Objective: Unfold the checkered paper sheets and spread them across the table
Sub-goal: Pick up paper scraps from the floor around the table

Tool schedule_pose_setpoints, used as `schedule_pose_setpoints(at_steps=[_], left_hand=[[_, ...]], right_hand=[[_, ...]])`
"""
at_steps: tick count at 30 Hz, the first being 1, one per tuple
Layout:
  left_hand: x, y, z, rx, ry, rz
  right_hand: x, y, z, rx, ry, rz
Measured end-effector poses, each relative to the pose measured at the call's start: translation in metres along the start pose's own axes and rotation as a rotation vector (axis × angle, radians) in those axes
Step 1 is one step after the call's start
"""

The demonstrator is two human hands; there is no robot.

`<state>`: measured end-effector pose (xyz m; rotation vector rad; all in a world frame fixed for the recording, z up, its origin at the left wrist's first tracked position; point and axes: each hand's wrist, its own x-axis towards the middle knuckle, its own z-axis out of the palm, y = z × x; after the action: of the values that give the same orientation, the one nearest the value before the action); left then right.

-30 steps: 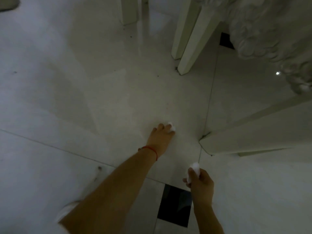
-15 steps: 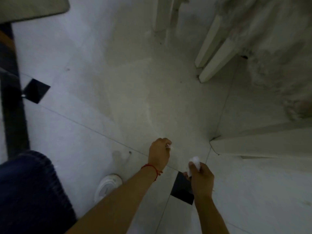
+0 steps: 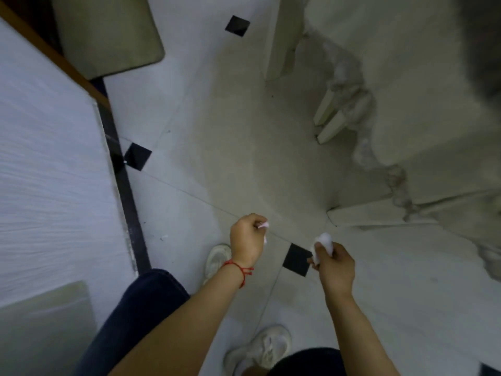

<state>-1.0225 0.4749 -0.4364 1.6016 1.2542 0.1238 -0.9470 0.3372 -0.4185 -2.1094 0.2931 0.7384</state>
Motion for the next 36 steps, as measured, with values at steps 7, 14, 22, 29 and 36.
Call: schedule_pose_setpoints(at_steps=[7,14,22,29,36], left_hand=[[-0.102,0.07,-0.075,0.037,0.015,0.035],[-0.163,0.114,-0.112,0.214,-0.109,0.131],[-0.2,0.167,-0.095,0.402,-0.522,0.297],[-0.246,0.223,-0.027,0.547,-0.864,0.413],[-0.327,0.254,0.064,0.638,-1.025,0.559]], right_hand=[[-0.104,-0.042,-0.081,0.091,0.05,0.043],[-0.177,-0.038,-0.154,0.267,0.19,0.156],[-0.244,-0.015,-0.222,0.624,0.509,0.349],[-0.313,0.033,-0.266,0.698,0.753,0.491],[-0.358,0.092,-0.31,0.84,0.924,0.62]])
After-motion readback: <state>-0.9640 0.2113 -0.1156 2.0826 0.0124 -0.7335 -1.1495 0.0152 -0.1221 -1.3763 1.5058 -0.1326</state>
